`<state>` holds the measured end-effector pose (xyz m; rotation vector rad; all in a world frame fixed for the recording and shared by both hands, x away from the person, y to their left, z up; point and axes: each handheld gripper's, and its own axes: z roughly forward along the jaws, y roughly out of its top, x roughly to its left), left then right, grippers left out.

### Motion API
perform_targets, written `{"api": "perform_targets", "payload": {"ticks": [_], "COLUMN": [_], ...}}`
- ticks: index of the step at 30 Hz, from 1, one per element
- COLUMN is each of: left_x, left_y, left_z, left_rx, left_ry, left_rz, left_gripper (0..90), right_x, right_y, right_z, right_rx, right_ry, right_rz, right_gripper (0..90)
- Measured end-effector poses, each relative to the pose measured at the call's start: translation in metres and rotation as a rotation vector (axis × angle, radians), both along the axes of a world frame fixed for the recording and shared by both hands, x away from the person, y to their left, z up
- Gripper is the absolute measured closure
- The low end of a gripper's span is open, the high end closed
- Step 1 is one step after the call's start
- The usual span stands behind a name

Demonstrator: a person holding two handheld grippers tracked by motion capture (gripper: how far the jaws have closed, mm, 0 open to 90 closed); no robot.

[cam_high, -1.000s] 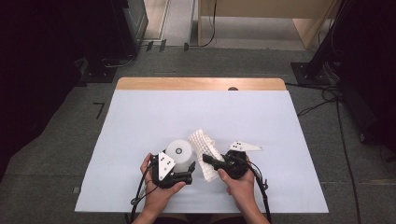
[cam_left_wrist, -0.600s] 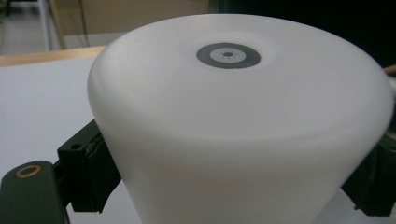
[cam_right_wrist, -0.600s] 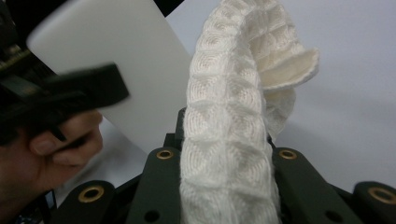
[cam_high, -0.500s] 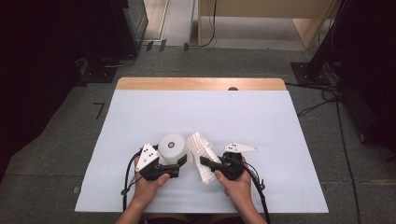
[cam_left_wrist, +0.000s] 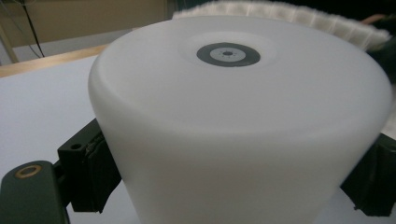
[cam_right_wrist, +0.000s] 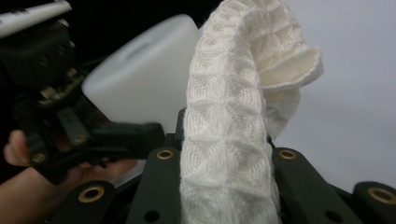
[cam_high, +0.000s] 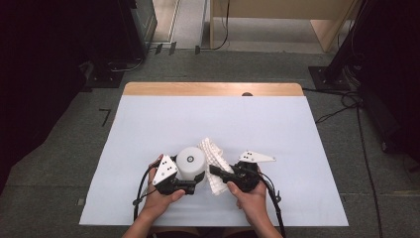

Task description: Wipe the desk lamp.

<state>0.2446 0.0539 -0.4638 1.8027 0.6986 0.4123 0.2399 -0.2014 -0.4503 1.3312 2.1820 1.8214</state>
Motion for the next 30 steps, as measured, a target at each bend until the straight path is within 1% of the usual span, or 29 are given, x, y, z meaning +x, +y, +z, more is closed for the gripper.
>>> {"api": "perform_targets", "payload": {"ticks": [1,5,7,8,10,12,14,15,16,18,20,23,25,26,28,29,30], "left_x": [0.0,0.0,0.001,0.002,0.005,0.004,0.003,0.001,0.001,-0.002,-0.007,-0.013,-0.015,-0.015,-0.017,-0.017,-0.016], "left_y": [-0.001,-0.004,-0.004,-0.003,-0.002,-0.001,-0.001,-0.002,-0.002,-0.001,-0.005,-0.015,-0.021,-0.023,-0.023,-0.023,-0.021], "left_z": [-0.001,-0.003,-0.005,-0.005,-0.008,-0.01,-0.01,-0.01,-0.01,-0.01,-0.011,-0.014,-0.016,-0.016,-0.014,-0.012,-0.012], "left_rx": [0.007,0.039,0.042,0.04,0.048,0.058,0.063,0.071,0.075,0.063,0.058,0.096,0.124,0.125,0.116,0.111,0.111], "left_ry": [0.0,-0.013,-0.016,-0.013,0.01,-0.003,-0.012,-0.012,-0.01,0.002,0.0,0.009,0.001,0.0,-0.024,-0.032,-0.031], "left_rz": [-0.004,-0.007,-0.007,-0.011,-0.034,-0.039,-0.035,-0.022,-0.004,0.03,0.073,0.153,0.207,0.21,0.218,0.226,0.224], "left_gripper": [8.8,8.9,8.8,8.8,8.7,8.6,8.1,5.6,1.2,0.0,0.0,0.0,0.1,0.3,3.8,7.3,7.8], "right_x": [-0.001,-0.004,-0.004,-0.003,-0.001,0.001,0.003,0.004,0.005,0.007,0.008,0.009,0.009,0.01,0.01,0.01,0.01], "right_y": [-0.001,-0.004,-0.008,-0.01,-0.013,-0.015,-0.017,-0.017,-0.018,-0.019,-0.02,-0.019,-0.017,-0.016,-0.014,-0.013,-0.012], "right_z": [0.003,0.014,0.017,0.016,0.014,0.009,0.004,0.001,-0.003,-0.008,-0.012,-0.017,-0.02,-0.022,-0.025,-0.026,-0.028], "right_rx": [0.007,0.029,0.032,0.033,0.024,0.015,-0.009,-0.015,-0.023,-0.03,-0.034,-0.05,-0.058,-0.063,-0.075,-0.074,-0.08], "right_ry": [-0.001,-0.036,-0.049,-0.046,-0.035,-0.022,-0.015,-0.006,0.01,0.025,0.04,0.049,0.056,0.058,0.067,0.072,0.08], "right_rz": [0.001,-0.002,-0.012,-0.019,-0.035,-0.056,-0.073,-0.074,-0.081,-0.09,-0.096,-0.098,-0.093,-0.09,-0.083,-0.081,-0.082], "right_gripper": [74.1,74.0,73.9,73.9,74.0,74.0,74.0,74.0,74.0,74.0,74.0,74.0,74.0,74.0,73.9,73.9,73.9]}}
